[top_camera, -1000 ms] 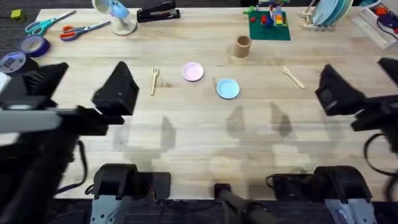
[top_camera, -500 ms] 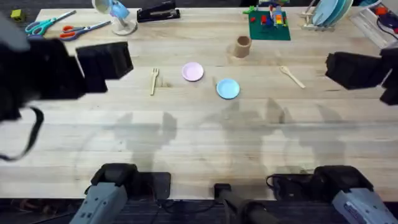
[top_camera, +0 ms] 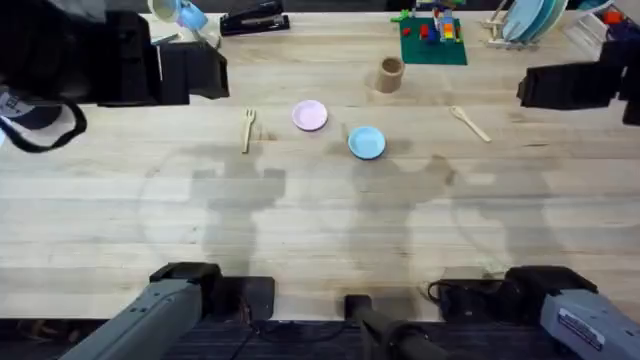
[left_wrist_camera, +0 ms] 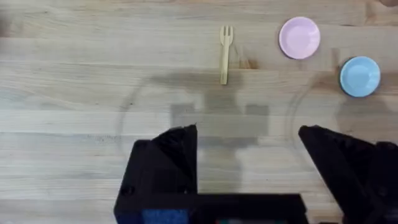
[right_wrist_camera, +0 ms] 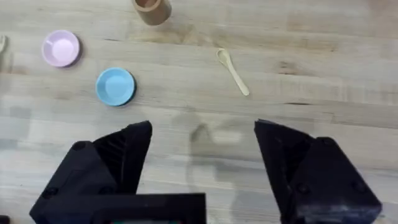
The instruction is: Pick up a utensil and set it on the pink plate, then put the other utensil in the container.
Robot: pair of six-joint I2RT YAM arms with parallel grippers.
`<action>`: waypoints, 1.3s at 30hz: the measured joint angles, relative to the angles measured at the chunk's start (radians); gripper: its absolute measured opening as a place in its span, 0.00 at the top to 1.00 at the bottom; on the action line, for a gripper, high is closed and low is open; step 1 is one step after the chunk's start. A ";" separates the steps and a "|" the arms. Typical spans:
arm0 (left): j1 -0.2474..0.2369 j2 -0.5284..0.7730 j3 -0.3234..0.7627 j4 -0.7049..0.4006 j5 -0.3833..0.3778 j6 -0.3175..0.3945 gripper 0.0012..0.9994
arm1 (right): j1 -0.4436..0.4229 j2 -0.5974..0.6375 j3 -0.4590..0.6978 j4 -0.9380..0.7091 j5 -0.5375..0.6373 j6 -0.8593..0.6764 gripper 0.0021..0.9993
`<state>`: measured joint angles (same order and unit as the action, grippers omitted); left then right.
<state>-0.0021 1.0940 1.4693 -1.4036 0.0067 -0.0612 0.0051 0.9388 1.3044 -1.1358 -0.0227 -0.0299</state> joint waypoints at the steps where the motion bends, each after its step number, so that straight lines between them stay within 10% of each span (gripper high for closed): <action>1: 0.000 0.004 0.000 0.000 0.000 0.000 0.01 | 0.000 0.002 0.000 0.000 0.000 0.000 0.00; 21: 0.000 0.022 0.004 -0.005 0.000 0.005 0.01 | 0.000 0.003 0.002 -0.002 0.000 0.000 0.00; 39: 0.000 0.393 -0.033 0.156 0.001 0.018 0.00 | 0.000 0.003 0.002 -0.002 0.000 0.000 0.00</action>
<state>-0.0021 1.4869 1.4361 -1.2474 0.0074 -0.0436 0.0051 0.9417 1.3064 -1.1374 -0.0227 -0.0296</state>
